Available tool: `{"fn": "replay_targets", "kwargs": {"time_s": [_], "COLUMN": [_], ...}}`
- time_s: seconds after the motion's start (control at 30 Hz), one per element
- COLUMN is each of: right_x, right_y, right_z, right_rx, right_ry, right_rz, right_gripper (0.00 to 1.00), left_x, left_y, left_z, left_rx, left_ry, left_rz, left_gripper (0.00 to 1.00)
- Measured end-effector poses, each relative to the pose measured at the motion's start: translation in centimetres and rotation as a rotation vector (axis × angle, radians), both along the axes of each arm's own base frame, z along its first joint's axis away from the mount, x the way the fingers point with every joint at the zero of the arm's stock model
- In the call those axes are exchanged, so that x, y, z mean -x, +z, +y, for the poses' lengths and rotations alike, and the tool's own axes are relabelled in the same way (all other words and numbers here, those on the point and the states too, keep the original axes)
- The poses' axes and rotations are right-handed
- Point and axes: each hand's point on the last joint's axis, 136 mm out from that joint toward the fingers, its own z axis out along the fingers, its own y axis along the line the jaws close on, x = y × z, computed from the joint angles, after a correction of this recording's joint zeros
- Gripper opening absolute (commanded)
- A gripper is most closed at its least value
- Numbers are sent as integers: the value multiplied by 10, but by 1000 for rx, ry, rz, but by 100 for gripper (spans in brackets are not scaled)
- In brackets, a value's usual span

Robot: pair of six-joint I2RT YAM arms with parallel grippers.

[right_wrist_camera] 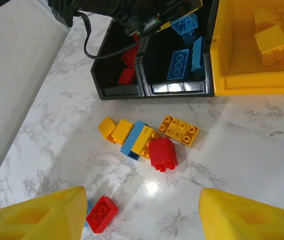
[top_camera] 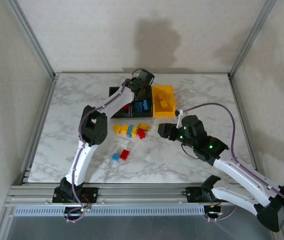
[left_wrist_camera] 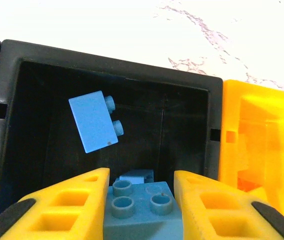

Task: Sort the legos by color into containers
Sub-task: Place the lego in the container.

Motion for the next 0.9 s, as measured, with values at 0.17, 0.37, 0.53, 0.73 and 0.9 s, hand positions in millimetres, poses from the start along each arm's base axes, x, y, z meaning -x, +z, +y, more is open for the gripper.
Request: {"fn": "replay_targets", "kwargs": {"time_s": [0.17,0.37,0.53,0.73,0.9], "right_x": [2,2,2,2,3], "right_y": [-3,-4,-3,-3,-5], "right_z": [-2,-3,-3,-3,-2], "right_rx": [11,11,11,11,17], "right_ry": [-3,-5,-4,-4,7], "right_rz": [11,15,15,15,15], "right_gripper": [61,61,61,61,62], "left_x": [0,0,1,21,70], "left_y": [-6,-8,-7,10,50], "left_z": [1,0,-3,-7,-5], "left_rx": [-5,-5,9,33,70], "left_ry": [1,-2,-12,-51,-116], "left_rz": [9,13,19,26,5], "left_gripper": [47,53,53,53,55]}}
